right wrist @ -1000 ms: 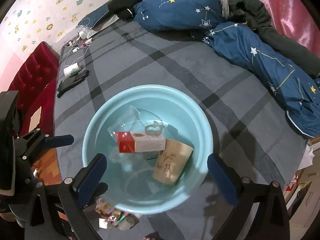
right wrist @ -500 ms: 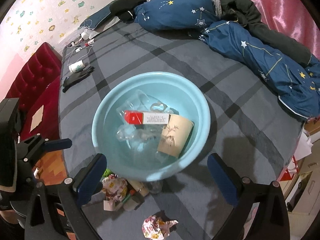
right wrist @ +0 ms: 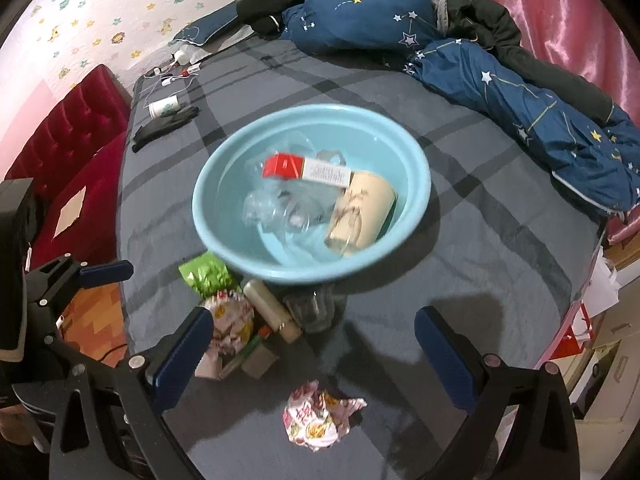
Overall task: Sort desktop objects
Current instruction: 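Withdraw both tools from the basin toward the remaining items, then grasp the white charger plug with the left tool while the right tool grasps the crumpled snack wrapper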
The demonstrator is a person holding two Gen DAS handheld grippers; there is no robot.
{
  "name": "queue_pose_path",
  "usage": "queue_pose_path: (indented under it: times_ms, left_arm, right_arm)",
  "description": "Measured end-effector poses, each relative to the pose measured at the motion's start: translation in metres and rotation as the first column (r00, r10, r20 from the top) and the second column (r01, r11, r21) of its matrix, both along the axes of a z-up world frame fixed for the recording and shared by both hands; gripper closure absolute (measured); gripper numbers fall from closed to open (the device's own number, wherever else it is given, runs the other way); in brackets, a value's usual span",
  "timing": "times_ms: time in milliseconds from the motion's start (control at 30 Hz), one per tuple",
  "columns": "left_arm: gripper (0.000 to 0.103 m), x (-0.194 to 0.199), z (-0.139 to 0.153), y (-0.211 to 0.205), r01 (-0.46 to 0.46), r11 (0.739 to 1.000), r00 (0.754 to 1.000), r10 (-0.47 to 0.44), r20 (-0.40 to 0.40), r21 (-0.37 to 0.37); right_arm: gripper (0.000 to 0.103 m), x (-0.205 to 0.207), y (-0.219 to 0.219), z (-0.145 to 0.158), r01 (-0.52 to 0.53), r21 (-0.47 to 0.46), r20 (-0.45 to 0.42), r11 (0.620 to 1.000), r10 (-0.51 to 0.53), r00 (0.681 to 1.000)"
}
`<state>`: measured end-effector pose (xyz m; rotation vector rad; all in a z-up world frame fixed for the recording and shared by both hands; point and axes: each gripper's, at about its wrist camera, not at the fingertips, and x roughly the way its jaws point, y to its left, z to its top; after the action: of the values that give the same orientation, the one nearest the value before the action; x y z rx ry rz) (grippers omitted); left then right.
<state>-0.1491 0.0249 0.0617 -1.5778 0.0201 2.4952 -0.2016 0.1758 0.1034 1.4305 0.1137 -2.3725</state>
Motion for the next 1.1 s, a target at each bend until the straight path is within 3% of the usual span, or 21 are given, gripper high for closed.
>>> queue_pose_path:
  times_ms: [200,500,700,1100]
  left_arm:
    - [0.0,0.027,-0.032,-0.003,-0.007,1.0,1.0,0.007,-0.021,-0.001]
    - [0.0,0.056,-0.081,-0.006,-0.028,0.999,1.0,0.028,-0.005,0.027]
    - [0.0,0.066,-0.094,-0.01,-0.064,0.997,0.997,0.065,-0.043,0.038]
    - [0.0,0.059,-0.112,-0.01,-0.066,0.997,0.997,0.067,-0.024,0.03]
  right_arm:
    - [0.0,0.033,0.002,-0.029,-0.018,0.0,-0.046,1.0,0.018,0.999]
    - [0.0,0.06,0.007,-0.07,-0.011,-0.035,-0.047,0.999,0.01,0.999]
    - [0.0,0.074,0.005,-0.091,-0.023,-0.004,-0.097,1.0,0.023,0.995]
    - [0.0,0.071,0.004,-0.119,-0.033,0.03,-0.05,0.999,0.035,0.998]
